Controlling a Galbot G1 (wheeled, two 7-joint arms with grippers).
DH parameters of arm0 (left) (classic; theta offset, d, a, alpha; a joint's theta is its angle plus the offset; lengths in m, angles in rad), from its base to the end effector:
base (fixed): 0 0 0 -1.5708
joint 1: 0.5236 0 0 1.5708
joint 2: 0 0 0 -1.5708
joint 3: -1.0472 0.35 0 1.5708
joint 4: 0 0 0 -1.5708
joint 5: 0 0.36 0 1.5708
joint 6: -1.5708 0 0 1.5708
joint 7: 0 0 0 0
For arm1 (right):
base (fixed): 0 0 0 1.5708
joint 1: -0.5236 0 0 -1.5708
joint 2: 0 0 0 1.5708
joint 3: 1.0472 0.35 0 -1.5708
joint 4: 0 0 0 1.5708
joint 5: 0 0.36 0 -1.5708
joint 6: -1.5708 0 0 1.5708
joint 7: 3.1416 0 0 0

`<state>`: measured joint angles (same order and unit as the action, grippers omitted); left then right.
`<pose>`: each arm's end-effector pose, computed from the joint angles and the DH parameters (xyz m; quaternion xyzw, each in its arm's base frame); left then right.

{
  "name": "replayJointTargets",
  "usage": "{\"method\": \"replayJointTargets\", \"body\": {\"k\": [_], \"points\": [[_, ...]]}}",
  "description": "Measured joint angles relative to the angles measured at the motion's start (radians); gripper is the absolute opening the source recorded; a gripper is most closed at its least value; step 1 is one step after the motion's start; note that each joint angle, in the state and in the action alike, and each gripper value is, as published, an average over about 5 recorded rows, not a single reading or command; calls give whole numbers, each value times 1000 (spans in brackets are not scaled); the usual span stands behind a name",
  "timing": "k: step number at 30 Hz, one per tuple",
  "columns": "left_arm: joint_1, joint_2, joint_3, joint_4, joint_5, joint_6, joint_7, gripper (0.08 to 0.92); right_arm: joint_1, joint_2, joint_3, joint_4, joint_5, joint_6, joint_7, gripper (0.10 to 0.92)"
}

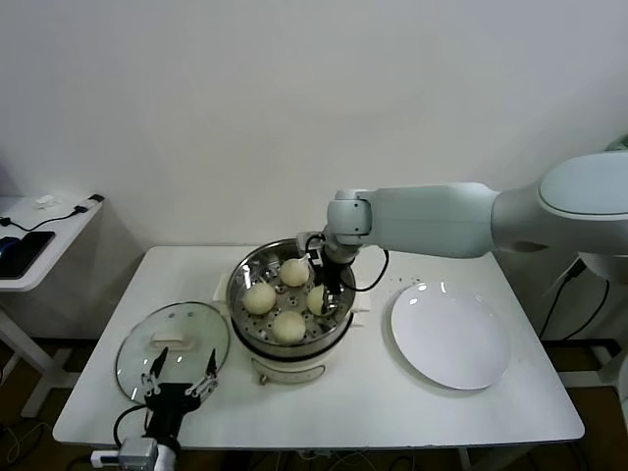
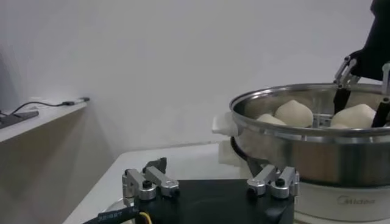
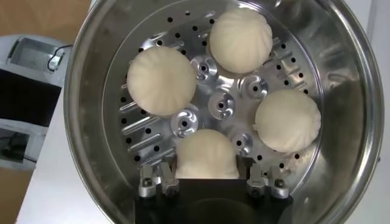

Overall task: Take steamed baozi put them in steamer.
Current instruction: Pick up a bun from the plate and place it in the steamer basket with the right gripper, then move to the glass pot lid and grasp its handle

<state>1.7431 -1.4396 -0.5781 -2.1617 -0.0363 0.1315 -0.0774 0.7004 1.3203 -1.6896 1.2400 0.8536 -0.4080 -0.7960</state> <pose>0.1355 0.0357 -0.3034 0.0251 -0.9916 -0.0561 0.1142 0.5477 0.1484 -0.1094 0.5709 -0.5095 0.5349 0.3582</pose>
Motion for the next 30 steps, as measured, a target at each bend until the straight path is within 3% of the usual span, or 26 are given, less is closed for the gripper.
{"method": "replayJointTargets", "body": {"k": [5,15,30], "points": [[6,1,-5,-5,-1,0,0,823,5,-9,18,-6,8,26,-19,806],[21,1,-10,-24,-1,-2,0,823,21,-113,116,6,36,76,-3,823],[-10,-5,-6,-13,-33,-10,-20,823,-281,-412,630,63,-5,161,515,823]]}}
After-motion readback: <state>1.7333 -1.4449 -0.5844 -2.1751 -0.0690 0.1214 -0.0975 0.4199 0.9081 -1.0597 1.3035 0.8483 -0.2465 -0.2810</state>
